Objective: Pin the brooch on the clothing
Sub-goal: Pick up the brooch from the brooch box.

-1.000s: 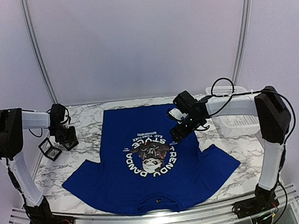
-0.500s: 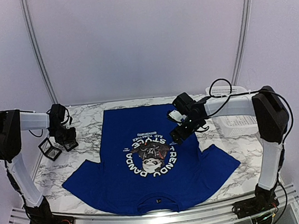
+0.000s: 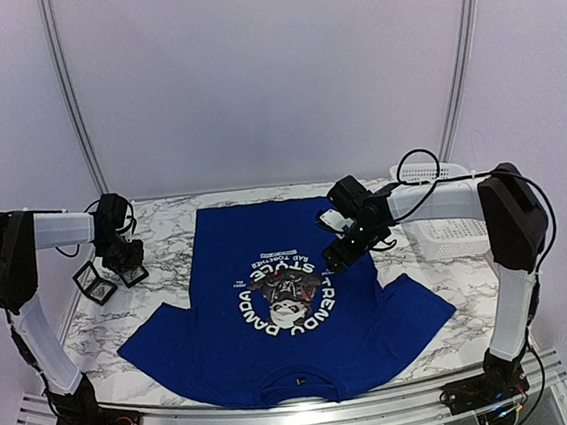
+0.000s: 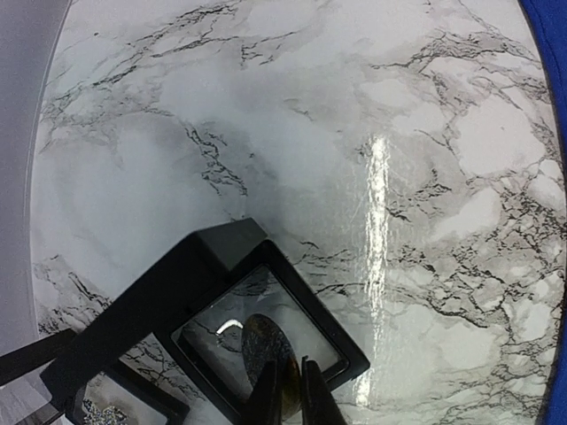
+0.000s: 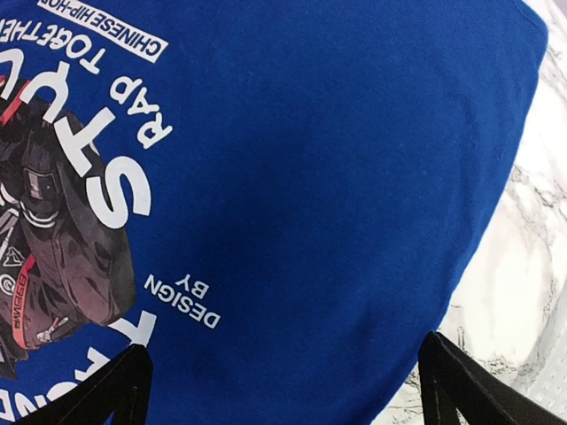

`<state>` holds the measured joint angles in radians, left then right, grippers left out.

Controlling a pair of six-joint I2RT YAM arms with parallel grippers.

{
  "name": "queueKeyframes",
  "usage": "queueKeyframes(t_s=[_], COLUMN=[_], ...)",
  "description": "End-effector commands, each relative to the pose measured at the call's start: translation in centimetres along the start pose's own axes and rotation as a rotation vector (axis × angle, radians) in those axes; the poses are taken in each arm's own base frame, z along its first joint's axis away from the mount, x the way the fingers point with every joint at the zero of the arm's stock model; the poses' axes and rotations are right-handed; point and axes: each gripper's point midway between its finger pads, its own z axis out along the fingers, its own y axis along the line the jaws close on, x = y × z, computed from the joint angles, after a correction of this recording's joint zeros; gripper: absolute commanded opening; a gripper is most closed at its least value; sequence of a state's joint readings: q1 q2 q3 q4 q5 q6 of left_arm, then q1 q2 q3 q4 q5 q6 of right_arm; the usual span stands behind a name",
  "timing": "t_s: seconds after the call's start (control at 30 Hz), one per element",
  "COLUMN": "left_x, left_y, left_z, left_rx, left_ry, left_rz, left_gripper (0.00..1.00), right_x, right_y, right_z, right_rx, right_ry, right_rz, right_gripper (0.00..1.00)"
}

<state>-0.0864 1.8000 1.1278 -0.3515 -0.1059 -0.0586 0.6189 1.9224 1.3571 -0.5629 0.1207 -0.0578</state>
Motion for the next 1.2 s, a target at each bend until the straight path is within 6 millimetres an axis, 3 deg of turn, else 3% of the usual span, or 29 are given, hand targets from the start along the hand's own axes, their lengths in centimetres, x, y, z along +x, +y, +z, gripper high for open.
queueKeyframes(t_s=[0.0, 0.4, 0.7, 1.17], left_x=[1.8, 2.0, 1.9, -0.2], left_y=[1.9, 3.0, 3.0, 0.7], left_z=[-0.5, -0.6, -0.9, -5.1], left_rx=[-0.116, -0.233, -0.254, -0.136], left_ry=[0.074, 0.093, 0.098, -0.01], left_rz=[0.046, 0.098, 0.118, 0.1], left_gripper=[0.08, 0.0, 0.0, 0.0], right_x=[-1.2, -1.5, -1.7, -2.5], right_y=[-0.2, 0.3, 0.3, 0.2], right_z=[-0.7, -1.0, -1.2, -2.1], right_rx=[-0.009, -0.038, -0.043, -0.045], right_ry=[-0.025, -0.037, -0.043, -0.074], right_rz=[-0.002, -0.01, -0.015, -0.006], right_gripper=[0.99, 0.98, 0.98, 0.99])
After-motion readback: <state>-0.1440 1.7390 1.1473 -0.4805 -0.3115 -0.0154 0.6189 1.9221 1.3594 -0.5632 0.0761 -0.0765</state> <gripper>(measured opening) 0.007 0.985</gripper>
